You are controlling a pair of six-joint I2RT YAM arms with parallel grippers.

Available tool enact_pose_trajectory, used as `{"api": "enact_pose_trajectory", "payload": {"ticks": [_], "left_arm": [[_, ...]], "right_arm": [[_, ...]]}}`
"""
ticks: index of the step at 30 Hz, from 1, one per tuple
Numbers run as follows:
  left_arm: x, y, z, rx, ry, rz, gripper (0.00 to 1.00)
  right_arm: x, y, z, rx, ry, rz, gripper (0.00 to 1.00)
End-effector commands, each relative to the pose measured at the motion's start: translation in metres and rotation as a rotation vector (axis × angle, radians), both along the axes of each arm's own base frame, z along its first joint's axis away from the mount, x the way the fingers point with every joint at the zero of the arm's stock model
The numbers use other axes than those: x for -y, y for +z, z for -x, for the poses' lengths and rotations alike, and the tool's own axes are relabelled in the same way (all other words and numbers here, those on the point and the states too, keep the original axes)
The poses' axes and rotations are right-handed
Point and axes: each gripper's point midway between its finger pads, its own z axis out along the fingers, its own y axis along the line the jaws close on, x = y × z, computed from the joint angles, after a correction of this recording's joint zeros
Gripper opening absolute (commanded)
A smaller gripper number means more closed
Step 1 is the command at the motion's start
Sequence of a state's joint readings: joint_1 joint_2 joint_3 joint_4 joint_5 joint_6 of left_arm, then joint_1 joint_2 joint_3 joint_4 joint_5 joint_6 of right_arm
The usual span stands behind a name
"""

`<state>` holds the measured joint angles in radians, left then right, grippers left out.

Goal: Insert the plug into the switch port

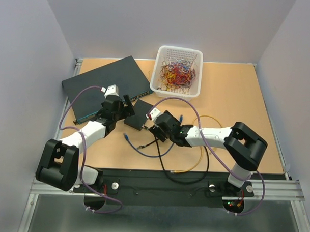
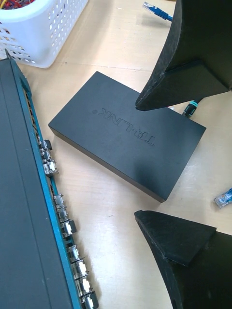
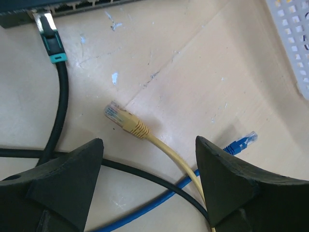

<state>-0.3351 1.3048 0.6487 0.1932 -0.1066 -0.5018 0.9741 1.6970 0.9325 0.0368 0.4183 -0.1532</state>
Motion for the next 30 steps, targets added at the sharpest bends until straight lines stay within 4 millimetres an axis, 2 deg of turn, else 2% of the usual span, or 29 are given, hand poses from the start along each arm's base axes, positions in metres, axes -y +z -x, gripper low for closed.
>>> {"api": "enact_pose_trajectory", "payload": {"ticks": [1, 6, 13, 20, 25, 30], "left_arm": [[0.001, 0.015, -0.005, 0.069, -0.005, 0.019, 0.96], [0.003, 0.01, -0.006, 0.063, -0.019, 0.018, 0.95], [0.002, 0.003, -0.006, 0.051, -0.021, 0.005, 0.95], [0.003, 0.0, -0.008, 0.05, -0.026, 0.0, 0.95], [0.003, -0.009, -0.007, 0.03, -0.032, -0.01, 0.95], [0.003, -0.009, -0.006, 0.031, -0.036, -0.007, 0.95]], "right_arm": [[0.001, 0.005, -0.018, 0.033, -0.031, 0.025, 0.81], [0.011, -0.014, -0.028, -0.022, -0.052, 0.035, 0.79], [0.005, -0.026, -0.032, -0.076, -0.034, 0.011, 0.74], [-0.005, -0.034, -0.022, -0.153, 0.016, -0.049, 0.68], [-0.004, -0.045, -0.021, -0.192, 0.015, -0.053, 0.61], [-0.002, -0.054, -0.019, -0.219, 0.011, -0.047, 0.53]]}}
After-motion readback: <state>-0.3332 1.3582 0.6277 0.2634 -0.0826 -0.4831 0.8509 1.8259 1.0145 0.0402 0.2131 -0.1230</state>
